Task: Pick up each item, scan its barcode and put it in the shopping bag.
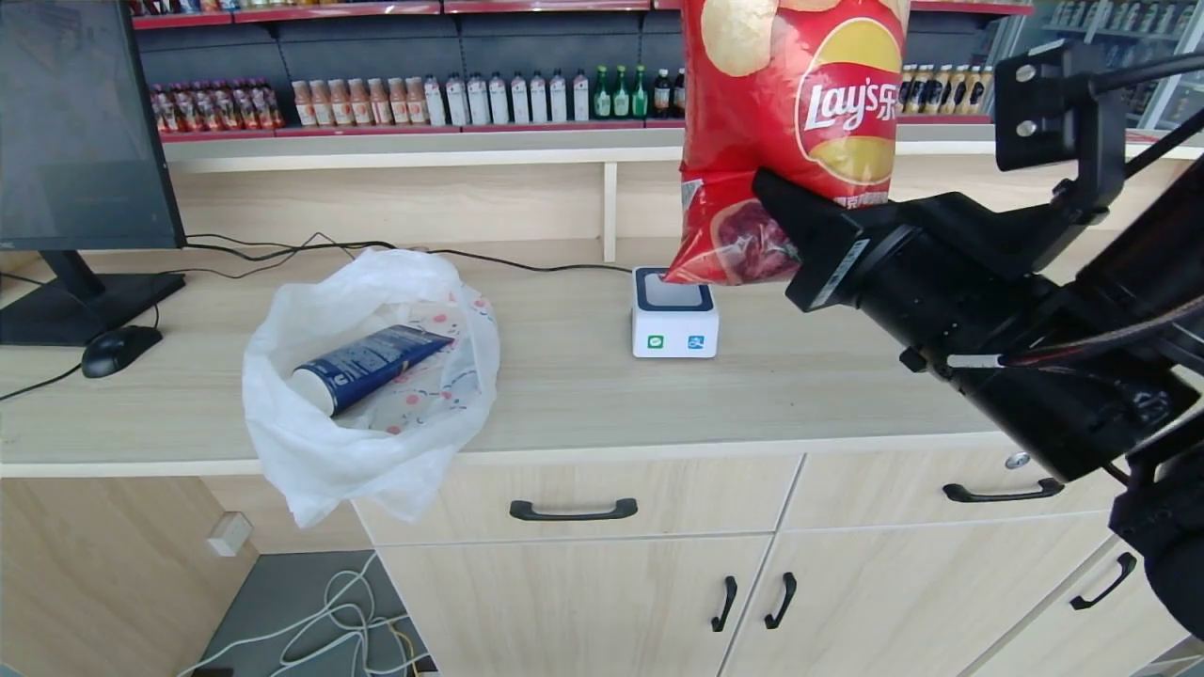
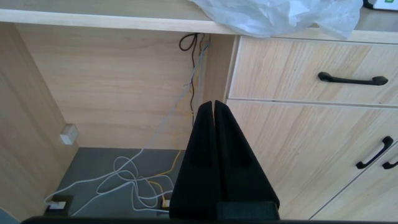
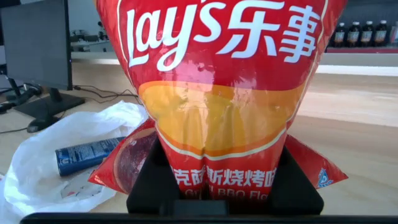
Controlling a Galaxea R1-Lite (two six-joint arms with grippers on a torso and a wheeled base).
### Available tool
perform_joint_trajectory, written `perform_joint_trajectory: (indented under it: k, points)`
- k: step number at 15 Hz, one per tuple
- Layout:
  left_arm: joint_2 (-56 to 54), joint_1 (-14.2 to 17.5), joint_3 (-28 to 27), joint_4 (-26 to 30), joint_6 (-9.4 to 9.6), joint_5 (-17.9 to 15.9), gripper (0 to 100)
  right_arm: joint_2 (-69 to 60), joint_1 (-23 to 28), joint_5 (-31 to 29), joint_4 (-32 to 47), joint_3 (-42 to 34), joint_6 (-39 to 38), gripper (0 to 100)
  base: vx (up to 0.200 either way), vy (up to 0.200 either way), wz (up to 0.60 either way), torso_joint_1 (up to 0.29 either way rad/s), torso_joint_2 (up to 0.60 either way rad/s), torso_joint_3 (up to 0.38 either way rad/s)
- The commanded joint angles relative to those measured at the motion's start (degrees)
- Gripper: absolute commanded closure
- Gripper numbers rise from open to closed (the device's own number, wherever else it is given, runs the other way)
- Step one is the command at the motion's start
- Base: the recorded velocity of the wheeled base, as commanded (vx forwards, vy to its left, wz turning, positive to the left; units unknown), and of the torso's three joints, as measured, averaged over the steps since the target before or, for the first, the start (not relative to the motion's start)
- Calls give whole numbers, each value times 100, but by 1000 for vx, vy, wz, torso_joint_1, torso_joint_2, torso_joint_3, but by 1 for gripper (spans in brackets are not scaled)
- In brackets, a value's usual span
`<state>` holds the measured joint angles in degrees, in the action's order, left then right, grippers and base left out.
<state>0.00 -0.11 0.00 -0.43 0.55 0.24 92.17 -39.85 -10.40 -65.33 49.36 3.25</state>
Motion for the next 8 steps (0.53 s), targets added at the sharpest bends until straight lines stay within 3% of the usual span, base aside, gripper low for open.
perform_joint_trajectory:
  k: [1,8]
  points:
    - [0,2,0,-1,-11,2,100,-499,-14,-15,-15,-331,44,100,0,0,0,0,0,0]
    - [0,2,0,-1,-11,2,100,-876,636,12,-261,-1104,378,100,0,0,0,0,0,0]
